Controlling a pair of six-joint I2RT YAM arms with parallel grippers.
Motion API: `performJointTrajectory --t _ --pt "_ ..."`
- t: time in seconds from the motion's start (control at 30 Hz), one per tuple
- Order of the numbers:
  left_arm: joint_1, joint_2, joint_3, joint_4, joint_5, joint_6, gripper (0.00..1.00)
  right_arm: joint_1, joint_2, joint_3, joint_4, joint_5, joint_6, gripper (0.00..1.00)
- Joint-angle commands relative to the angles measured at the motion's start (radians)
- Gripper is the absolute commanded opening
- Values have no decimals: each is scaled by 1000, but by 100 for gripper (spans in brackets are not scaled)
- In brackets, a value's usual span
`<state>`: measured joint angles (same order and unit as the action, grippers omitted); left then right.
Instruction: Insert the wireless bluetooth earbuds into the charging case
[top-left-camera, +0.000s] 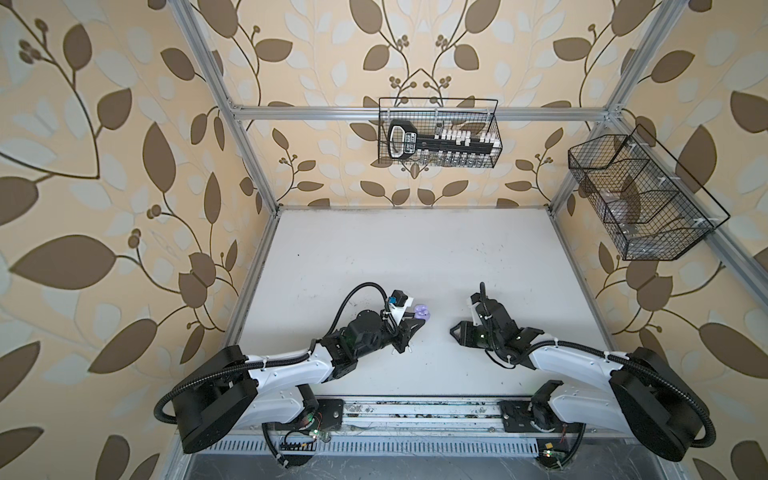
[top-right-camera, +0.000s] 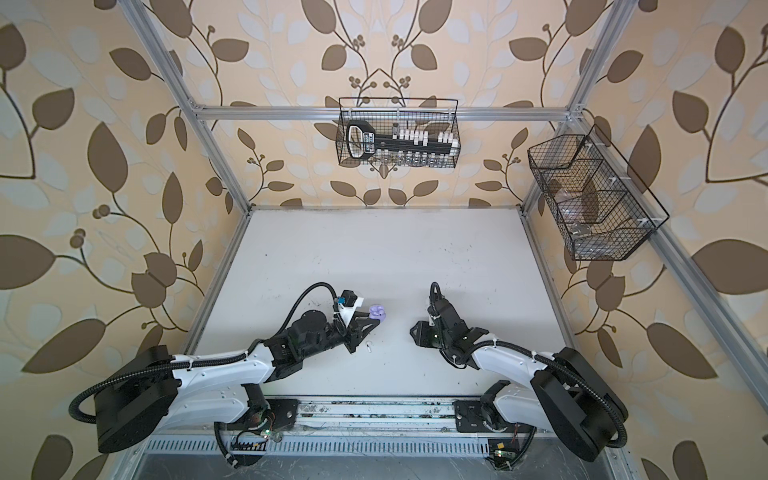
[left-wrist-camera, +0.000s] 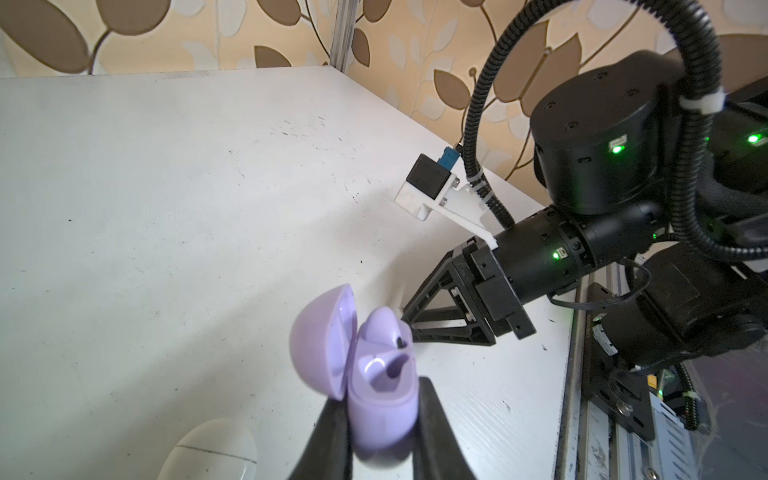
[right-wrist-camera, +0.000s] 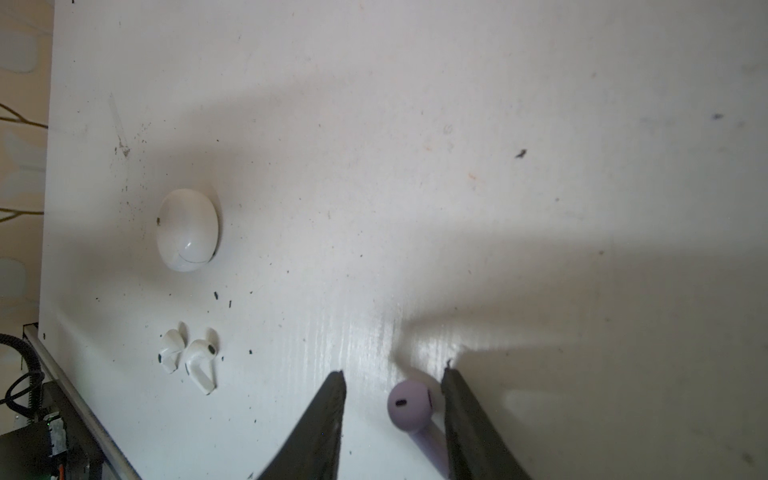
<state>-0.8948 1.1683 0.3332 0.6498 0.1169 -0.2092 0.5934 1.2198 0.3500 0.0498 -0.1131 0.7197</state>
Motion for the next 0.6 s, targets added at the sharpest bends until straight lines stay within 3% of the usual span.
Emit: performJointTrajectory --t 0.0,0.57 --pt "11 0 23 28 4 10 4 -3 -17 -9 -52 -16 -8 41" --pt "11 -4 21 33 8 5 4 6 -12 -20 -45 -19 4 42"
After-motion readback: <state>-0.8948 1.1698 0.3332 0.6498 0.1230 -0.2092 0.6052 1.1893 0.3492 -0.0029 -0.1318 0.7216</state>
